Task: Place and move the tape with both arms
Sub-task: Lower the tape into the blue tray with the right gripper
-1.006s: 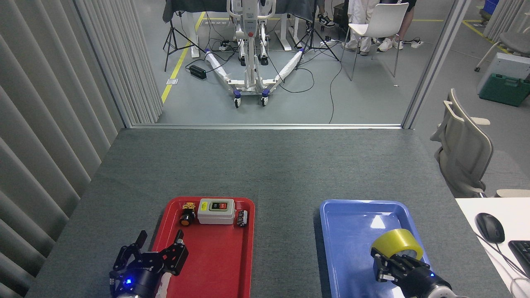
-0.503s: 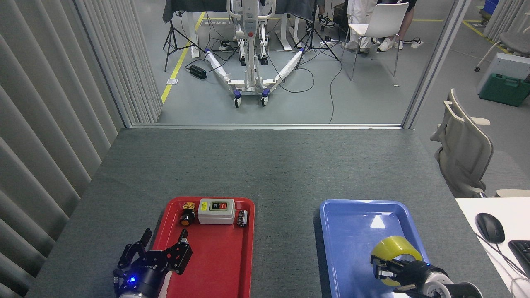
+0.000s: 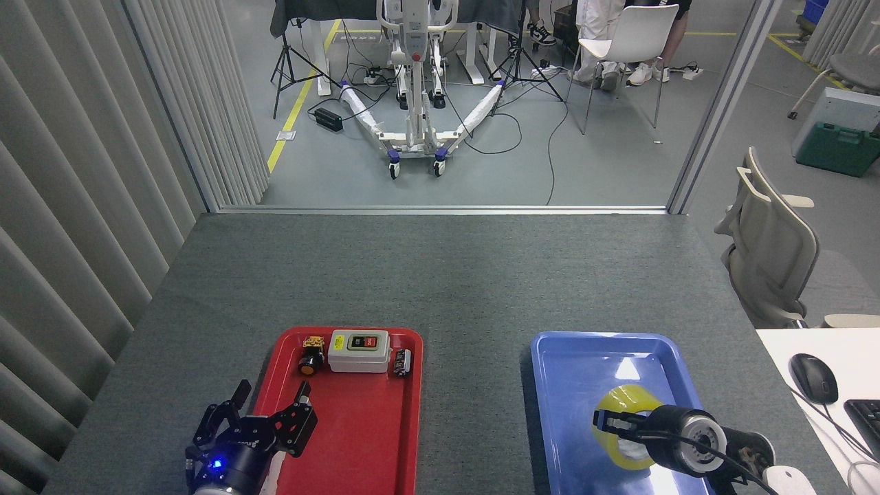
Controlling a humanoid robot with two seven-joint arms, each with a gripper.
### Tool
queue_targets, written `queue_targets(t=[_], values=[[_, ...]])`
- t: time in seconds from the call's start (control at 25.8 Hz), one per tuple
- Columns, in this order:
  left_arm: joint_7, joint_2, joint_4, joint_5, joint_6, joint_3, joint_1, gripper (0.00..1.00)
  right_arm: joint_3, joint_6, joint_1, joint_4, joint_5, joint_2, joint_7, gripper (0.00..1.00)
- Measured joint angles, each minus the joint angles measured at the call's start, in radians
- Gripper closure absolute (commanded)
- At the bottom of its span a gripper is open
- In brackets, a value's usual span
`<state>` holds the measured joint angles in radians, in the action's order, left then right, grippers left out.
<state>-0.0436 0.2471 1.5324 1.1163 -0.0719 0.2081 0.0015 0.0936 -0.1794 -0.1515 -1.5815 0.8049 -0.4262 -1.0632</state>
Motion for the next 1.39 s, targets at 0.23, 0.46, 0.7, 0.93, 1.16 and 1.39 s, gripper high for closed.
queue_targets(t=[0.23,0.46,0.7,0.93,1.16,1.39], values=[[0.008,0.002,-0.001,-0.002,0.004,0.0,0.0,0.0,0.019,-0.064,-0.004,0.001,-0.006,0.017,-0.028,1.0],[0.01,-0.001,-0.001,-0.003,0.006,0.0,0.001,0.0,0.023,-0.077,-0.006,0.002,-0.002,0.016,-0.03,0.82],[0.007,-0.004,0.004,-0.002,0.006,-0.003,0.001,0.0,0.025,-0.074,0.002,0.01,0.011,0.007,0.04,0.52],[-0.003,-0.011,0.011,0.0,0.006,-0.006,0.002,0.0,0.024,-0.074,0.007,0.011,0.03,0.001,0.108,0.34],[-0.006,-0.014,0.009,0.0,0.006,-0.005,0.002,0.0,0.024,-0.071,0.014,0.009,0.043,0.001,0.129,0.3],[-0.006,-0.014,0.009,-0.001,0.006,-0.004,0.002,0.0,0.019,-0.054,0.037,-0.021,0.075,0.002,0.18,0.28]])
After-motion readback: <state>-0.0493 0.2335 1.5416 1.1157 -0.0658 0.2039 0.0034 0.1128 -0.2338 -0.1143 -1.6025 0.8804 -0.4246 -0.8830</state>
